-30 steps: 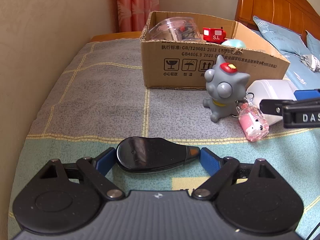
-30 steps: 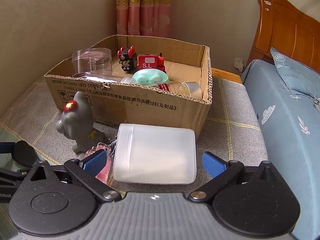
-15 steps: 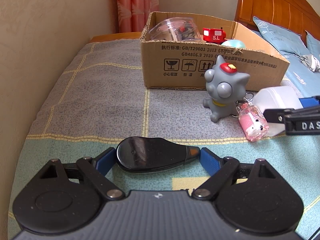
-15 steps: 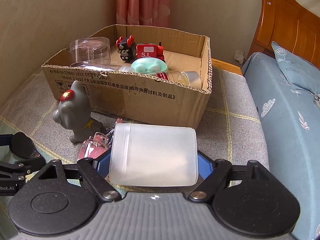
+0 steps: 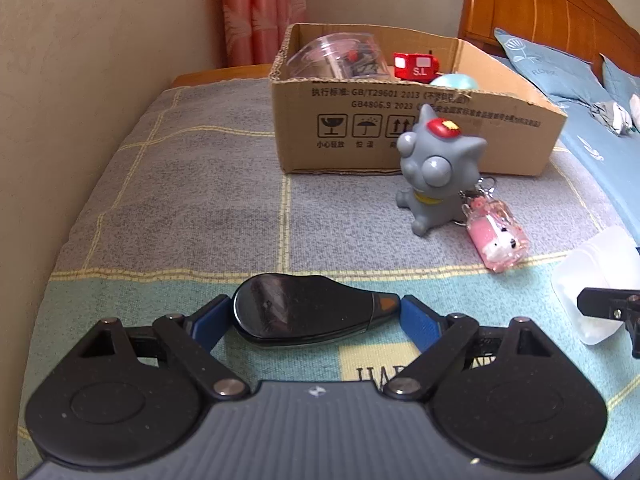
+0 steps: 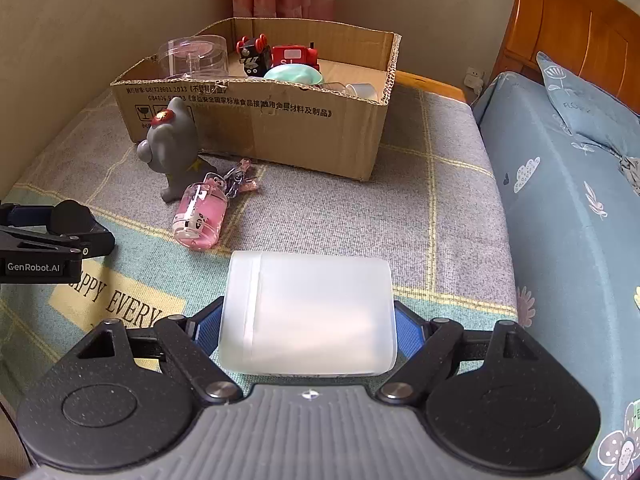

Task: Organize rigid objects
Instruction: 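Lift the fob with left gripper while right gripper carries the white container toward the box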

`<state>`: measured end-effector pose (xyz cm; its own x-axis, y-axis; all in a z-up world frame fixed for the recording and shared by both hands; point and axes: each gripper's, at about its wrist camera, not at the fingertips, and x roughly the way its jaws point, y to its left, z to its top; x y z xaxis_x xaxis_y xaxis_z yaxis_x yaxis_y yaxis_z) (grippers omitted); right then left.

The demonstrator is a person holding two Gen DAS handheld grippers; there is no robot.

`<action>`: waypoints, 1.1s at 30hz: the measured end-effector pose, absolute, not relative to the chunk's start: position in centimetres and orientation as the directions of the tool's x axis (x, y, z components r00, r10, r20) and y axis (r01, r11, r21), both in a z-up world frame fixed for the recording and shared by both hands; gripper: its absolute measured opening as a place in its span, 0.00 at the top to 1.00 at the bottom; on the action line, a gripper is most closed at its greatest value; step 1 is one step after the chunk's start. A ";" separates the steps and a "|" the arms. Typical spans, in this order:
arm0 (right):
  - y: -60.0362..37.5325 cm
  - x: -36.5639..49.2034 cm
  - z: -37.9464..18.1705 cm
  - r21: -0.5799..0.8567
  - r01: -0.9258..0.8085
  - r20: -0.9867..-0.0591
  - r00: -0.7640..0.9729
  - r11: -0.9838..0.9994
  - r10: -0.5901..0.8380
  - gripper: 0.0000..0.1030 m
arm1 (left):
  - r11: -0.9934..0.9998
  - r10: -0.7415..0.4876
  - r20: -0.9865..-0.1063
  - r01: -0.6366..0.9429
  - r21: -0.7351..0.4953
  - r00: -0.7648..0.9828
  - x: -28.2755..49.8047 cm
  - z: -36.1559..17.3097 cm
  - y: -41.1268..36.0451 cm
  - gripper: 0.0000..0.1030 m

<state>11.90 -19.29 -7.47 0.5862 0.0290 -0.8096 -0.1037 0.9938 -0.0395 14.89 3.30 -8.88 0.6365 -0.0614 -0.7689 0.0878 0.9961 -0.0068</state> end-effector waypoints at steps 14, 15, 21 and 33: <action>-19.0 12.4 -7.9 -0.034 -0.109 -0.809 0.587 0.993 0.036 0.10 | 0.982 -0.095 -0.764 0.186 0.033 0.638 14.3 -8.8 3.2 0.11; -18.9 12.5 -8.0 -0.036 -0.109 -0.809 0.587 0.993 0.035 0.09 | 0.983 -0.097 -0.765 0.181 0.027 0.637 14.5 -8.8 3.2 0.11; -18.7 12.5 -7.7 -0.061 -0.111 -0.801 0.598 0.992 0.017 0.09 | 0.986 -0.100 -0.766 0.168 0.011 0.635 14.6 -8.9 3.2 0.11; -18.2 12.3 -7.7 -0.117 -0.125 -0.797 0.604 0.985 -0.018 0.13 | 0.984 -0.110 -0.772 0.178 0.005 0.626 14.7 -8.8 3.2 0.13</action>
<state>12.29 -18.18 -7.69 0.6042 -0.0182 -0.7966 -0.1249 0.9852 -0.1173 14.66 3.22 -8.84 0.6264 -0.1097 -0.7717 0.1783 0.9840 0.0048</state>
